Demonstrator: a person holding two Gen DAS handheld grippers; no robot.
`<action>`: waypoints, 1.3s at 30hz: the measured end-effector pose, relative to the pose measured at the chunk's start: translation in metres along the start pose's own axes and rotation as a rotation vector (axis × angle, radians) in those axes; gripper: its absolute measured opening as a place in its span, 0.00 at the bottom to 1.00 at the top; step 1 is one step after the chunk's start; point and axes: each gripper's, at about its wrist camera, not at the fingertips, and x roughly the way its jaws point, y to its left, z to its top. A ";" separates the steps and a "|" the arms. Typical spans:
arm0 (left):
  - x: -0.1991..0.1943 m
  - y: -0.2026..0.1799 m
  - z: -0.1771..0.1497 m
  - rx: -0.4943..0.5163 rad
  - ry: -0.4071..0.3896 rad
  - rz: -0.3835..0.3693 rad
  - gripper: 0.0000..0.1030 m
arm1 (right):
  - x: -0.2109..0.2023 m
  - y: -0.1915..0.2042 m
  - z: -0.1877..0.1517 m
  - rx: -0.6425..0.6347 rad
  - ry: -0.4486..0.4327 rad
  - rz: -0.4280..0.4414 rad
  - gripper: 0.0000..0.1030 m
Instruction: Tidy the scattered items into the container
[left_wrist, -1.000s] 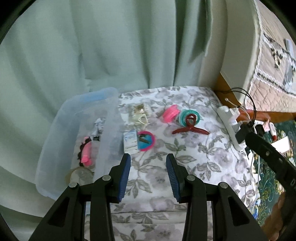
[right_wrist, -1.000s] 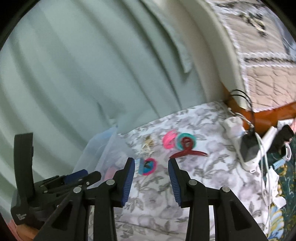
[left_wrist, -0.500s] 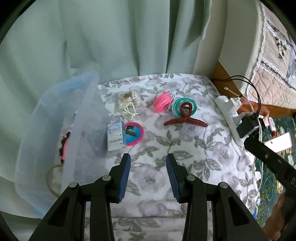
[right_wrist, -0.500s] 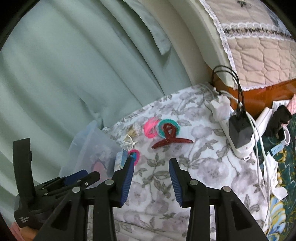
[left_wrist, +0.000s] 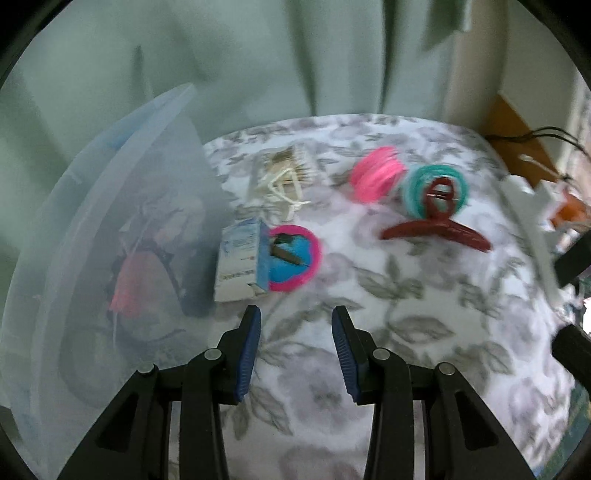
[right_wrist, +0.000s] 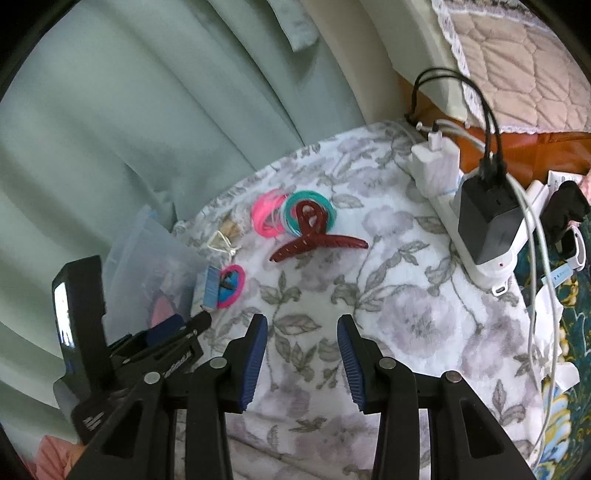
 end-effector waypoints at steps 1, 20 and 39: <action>0.004 0.000 0.001 -0.005 -0.012 0.022 0.39 | 0.004 -0.001 0.000 0.000 0.011 -0.004 0.41; 0.049 0.024 -0.007 -0.242 -0.003 0.280 0.43 | 0.072 0.012 -0.001 -0.093 0.177 -0.053 0.41; 0.062 0.022 0.018 -0.221 -0.074 -0.030 0.45 | 0.084 0.019 -0.003 -0.136 0.219 -0.120 0.41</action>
